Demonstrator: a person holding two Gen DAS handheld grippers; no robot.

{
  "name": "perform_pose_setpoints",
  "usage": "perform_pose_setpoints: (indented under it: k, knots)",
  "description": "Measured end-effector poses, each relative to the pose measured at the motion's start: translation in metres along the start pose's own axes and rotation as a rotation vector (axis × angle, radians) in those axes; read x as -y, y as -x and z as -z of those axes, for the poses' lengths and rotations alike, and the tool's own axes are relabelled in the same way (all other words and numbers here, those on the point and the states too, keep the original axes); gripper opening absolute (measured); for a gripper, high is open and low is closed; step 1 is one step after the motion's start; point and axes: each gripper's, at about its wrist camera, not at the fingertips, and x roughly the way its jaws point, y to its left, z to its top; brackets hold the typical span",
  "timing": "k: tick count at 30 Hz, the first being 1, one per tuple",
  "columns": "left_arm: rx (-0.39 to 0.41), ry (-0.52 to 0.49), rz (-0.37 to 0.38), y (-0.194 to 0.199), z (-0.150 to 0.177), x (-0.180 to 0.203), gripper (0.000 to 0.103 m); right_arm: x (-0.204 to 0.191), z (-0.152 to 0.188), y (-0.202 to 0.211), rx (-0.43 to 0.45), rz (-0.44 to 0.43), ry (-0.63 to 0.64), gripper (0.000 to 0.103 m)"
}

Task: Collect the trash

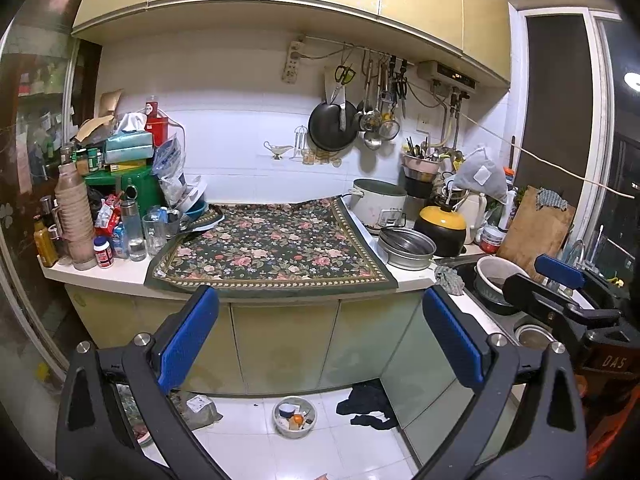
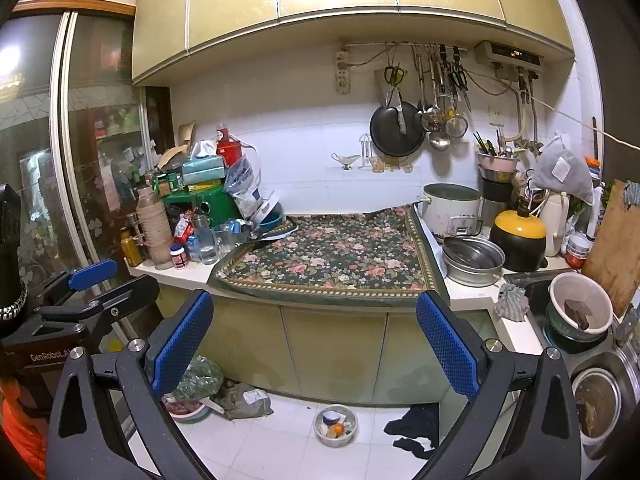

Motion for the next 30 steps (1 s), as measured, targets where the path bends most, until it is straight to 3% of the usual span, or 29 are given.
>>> perform_pose_setpoints:
  k: [12, 30]
  knots:
    - [0.001, 0.014, 0.006, -0.006, -0.002, 0.005, 0.102, 0.006, -0.003, 0.0, -0.01, 0.012, -0.009, 0.101]
    - [-0.06, 0.032, -0.004, -0.04, 0.002, 0.009, 0.102, 0.01, -0.004, -0.02, -0.048, 0.008, -0.034, 0.101]
